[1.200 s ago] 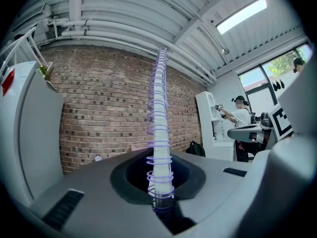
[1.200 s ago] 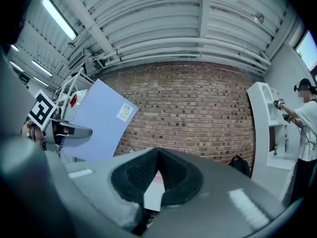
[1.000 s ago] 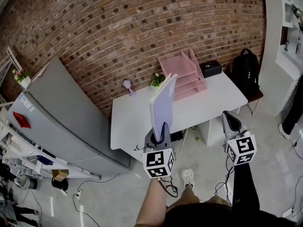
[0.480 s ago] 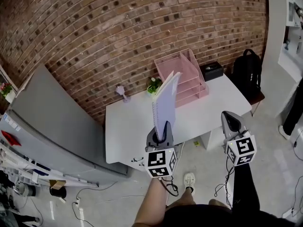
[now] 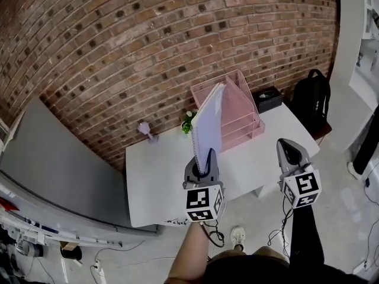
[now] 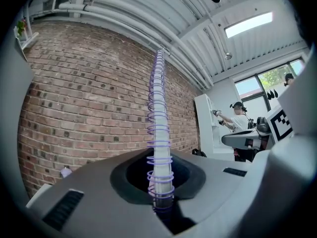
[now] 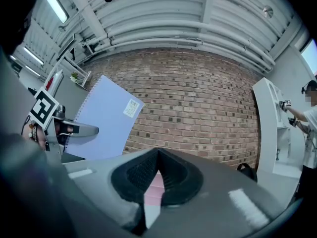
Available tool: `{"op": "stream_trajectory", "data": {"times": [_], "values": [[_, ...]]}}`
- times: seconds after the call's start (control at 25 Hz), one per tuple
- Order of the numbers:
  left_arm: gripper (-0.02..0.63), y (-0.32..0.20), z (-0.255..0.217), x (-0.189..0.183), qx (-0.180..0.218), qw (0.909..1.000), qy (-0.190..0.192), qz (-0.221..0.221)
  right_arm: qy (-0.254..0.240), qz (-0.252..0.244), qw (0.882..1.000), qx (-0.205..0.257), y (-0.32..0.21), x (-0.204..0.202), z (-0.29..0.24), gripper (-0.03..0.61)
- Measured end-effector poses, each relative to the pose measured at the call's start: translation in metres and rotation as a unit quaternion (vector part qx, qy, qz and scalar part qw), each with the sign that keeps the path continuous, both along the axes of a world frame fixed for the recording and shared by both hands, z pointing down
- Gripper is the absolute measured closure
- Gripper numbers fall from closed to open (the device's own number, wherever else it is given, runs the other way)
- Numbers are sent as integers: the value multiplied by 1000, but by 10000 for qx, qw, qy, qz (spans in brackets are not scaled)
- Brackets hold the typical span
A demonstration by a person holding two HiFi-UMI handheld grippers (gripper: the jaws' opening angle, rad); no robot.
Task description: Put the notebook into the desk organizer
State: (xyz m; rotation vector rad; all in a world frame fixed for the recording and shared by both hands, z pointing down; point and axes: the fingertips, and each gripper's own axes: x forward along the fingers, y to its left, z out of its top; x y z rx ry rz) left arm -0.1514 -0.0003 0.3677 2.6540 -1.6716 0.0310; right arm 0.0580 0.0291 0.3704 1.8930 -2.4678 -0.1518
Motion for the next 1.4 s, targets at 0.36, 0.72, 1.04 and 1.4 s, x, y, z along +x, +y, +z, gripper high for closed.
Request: {"op": "stream_trajectory", "data": {"times": [0.36, 0.72, 1.04, 1.4], "values": [[578, -61, -1, 2, -26, 9997, 20, 224, 3, 38, 10000, -69, -63, -10, 8, 578], [578, -93, 0, 2, -82, 9994, 3, 336, 49, 15, 10000, -84, -97, -21, 9, 578], [578, -110, 5, 11, -201, 9993, 21, 329, 225, 111, 9997, 39, -119, -11, 7, 578], [578, -157, 13, 36, -513, 9986, -28, 157, 241, -56, 9996, 129, -169, 17, 0, 578]]}}
